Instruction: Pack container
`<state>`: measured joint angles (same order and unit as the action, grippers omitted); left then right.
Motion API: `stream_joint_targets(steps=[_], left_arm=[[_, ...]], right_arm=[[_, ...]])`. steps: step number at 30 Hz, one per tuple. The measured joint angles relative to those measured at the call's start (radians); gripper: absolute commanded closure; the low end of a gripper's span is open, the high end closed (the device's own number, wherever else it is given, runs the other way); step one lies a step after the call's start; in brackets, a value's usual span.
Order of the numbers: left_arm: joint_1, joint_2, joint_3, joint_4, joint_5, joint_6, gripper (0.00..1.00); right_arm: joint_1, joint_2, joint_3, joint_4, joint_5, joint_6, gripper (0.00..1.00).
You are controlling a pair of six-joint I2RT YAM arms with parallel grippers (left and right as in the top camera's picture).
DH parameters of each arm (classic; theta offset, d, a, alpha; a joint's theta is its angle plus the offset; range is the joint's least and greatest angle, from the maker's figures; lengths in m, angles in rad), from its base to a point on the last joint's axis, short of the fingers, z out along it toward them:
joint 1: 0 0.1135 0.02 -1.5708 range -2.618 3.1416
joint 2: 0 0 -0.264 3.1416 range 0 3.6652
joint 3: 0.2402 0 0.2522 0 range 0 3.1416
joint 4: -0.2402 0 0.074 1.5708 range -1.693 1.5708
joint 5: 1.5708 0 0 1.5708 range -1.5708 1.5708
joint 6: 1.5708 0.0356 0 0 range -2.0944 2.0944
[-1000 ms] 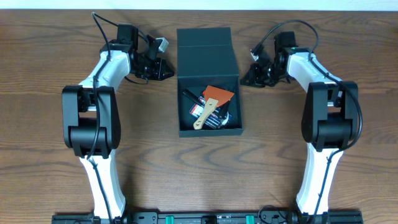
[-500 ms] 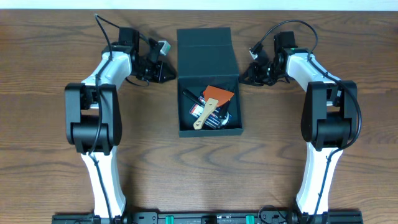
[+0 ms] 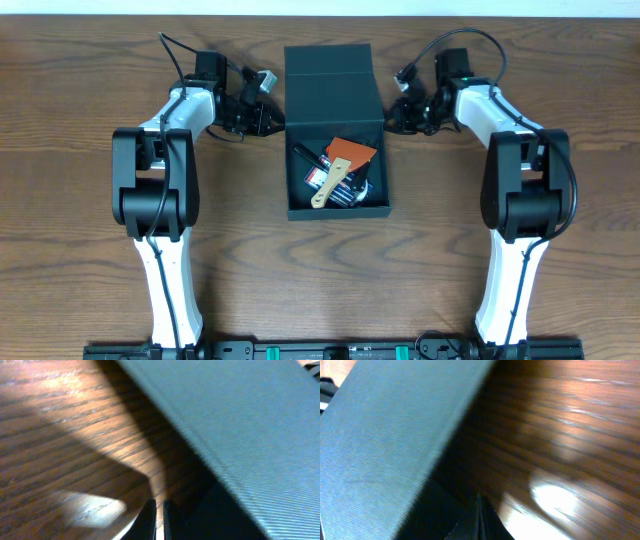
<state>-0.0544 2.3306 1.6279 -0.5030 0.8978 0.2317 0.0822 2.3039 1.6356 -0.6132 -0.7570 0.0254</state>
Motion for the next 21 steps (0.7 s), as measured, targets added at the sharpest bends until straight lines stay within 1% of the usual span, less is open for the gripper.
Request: stream_joint_targets(steps=[7,11,17,21], left_arm=[[0.000,0.000,0.000,0.023,0.066,-0.016,0.94],[0.001,0.000,0.005,0.022,0.079,-0.031,0.95],[0.007,0.003,0.070,-0.004,0.102,-0.050,0.94],[0.010,0.004,0.127,-0.039,0.106,-0.053,0.94]], right_arm=[[0.032,0.000,0.000,0.027,-0.005,0.000,0.99],[0.034,0.000,0.000,0.031,-0.008,0.000,0.99],[0.034,0.000,0.006,0.034,-0.009,0.000,0.99],[0.034,0.000,0.045,0.025,-0.010,0.000,0.99]])
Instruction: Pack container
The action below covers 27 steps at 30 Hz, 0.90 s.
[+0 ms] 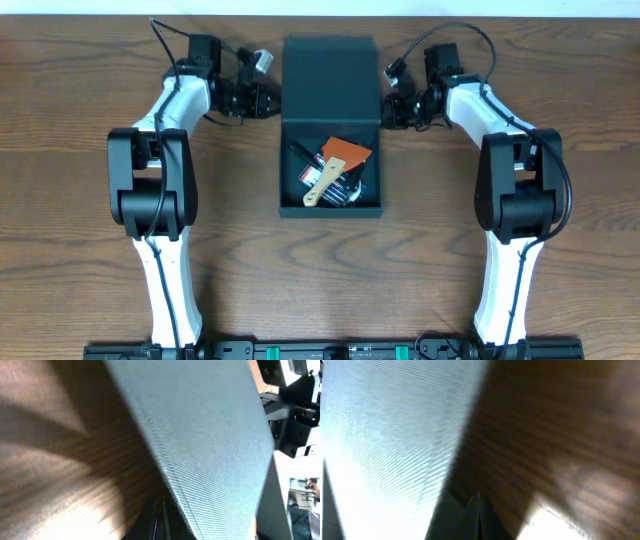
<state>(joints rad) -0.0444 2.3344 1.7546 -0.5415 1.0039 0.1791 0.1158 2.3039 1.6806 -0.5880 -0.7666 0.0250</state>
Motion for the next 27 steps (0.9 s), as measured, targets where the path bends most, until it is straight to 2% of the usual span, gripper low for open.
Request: stream_joint_targets(steps=[13,27], left_arm=[[0.003,-0.013,0.031,-0.091,0.026,0.005,0.95],[0.003,-0.175,0.031,-0.223,-0.022,0.013,0.94]], right_arm=[[0.000,0.000,0.200,-0.113,0.004,-0.011,0.99],[0.000,0.000,0.338,-0.264,-0.012,-0.055,0.99]])
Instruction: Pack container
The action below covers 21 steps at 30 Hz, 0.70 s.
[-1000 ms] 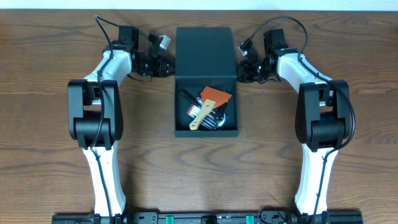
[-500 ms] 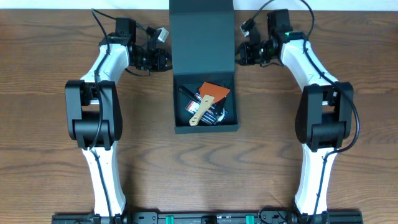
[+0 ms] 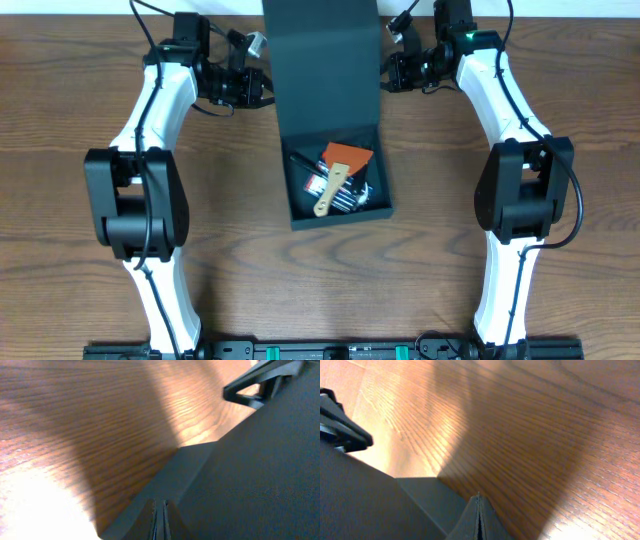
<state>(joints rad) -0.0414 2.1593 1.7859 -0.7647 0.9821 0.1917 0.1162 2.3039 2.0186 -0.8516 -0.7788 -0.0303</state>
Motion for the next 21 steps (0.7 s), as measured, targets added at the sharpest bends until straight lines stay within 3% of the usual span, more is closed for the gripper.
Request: stream_joint_targets(steps=[15,21], left_arm=[[-0.016,-0.042,0.001,-0.235,-0.007,0.047,0.95],[-0.056,-0.054,0.001,-0.258,-0.014,0.064,0.94]], right_arm=[[-0.005,0.000,0.027,-0.106,-0.010,-0.033,0.98],[-0.037,0.000,0.055,-0.171,0.022,-0.051,0.99]])
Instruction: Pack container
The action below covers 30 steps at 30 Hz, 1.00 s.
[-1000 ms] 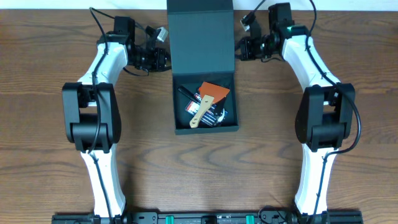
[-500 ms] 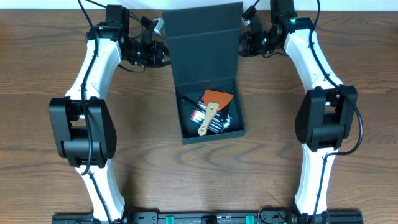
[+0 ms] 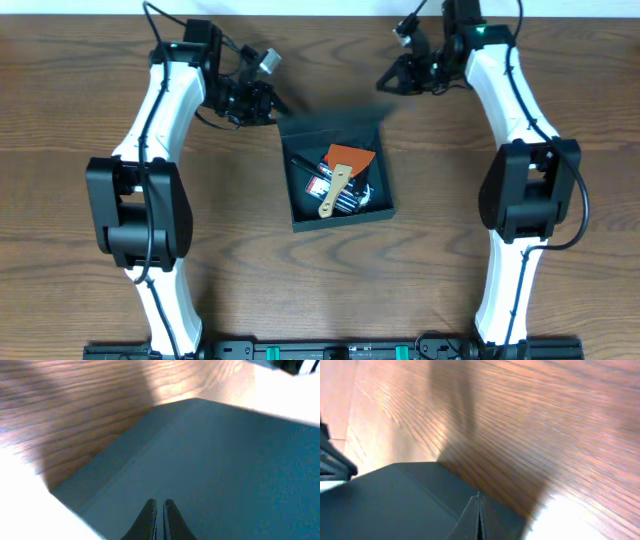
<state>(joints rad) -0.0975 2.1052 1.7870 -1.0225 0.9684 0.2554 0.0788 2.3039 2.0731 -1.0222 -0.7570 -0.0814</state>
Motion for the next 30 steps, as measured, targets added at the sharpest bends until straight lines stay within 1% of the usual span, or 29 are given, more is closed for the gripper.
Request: stream_joint_targets(steps=[2,8,9,11,13,15,17,19,25,30], left_arm=[[-0.012,-0.018,0.000,-0.003,-0.016,-0.001,0.94],[-0.042,-0.136,0.000,-0.015,-0.150,-0.048,0.94],[-0.048,-0.158,0.000,-0.015,-0.173,-0.061,0.95],[-0.065,-0.193,0.000,-0.022,-0.219,-0.096,0.95],[-0.091,-0.218,0.000,-0.039,-0.267,-0.127,0.95],[-0.128,-0.227,0.001,-0.063,-0.318,-0.156,0.94],[-0.173,-0.227,0.001,-0.088,-0.381,-0.183,0.94],[-0.222,-0.226,0.001,-0.097,-0.439,-0.208,0.94],[-0.373,-0.226,-0.008,-0.104,-0.630,-0.307,0.94],[-0.439,-0.226,-0.081,-0.074,-0.733,-0.371,0.94]], right_arm=[[-0.012,0.000,0.016,-0.027,0.022,-0.009,0.99],[-0.021,0.000,0.055,-0.101,0.125,-0.029,0.99],[-0.021,0.000,0.058,-0.112,0.143,-0.032,0.97],[-0.021,0.000,0.059,-0.137,0.178,-0.034,0.88],[-0.021,0.000,0.059,-0.163,0.213,-0.037,0.85],[-0.021,0.000,0.059,-0.191,0.251,-0.035,0.67],[-0.021,0.000,0.060,-0.210,0.291,-0.036,0.57],[-0.021,0.000,0.060,-0.235,0.327,-0.029,0.51],[-0.021,0.000,0.060,-0.314,0.441,-0.028,0.44],[-0.021,0.000,0.060,-0.342,0.491,-0.028,0.42]])
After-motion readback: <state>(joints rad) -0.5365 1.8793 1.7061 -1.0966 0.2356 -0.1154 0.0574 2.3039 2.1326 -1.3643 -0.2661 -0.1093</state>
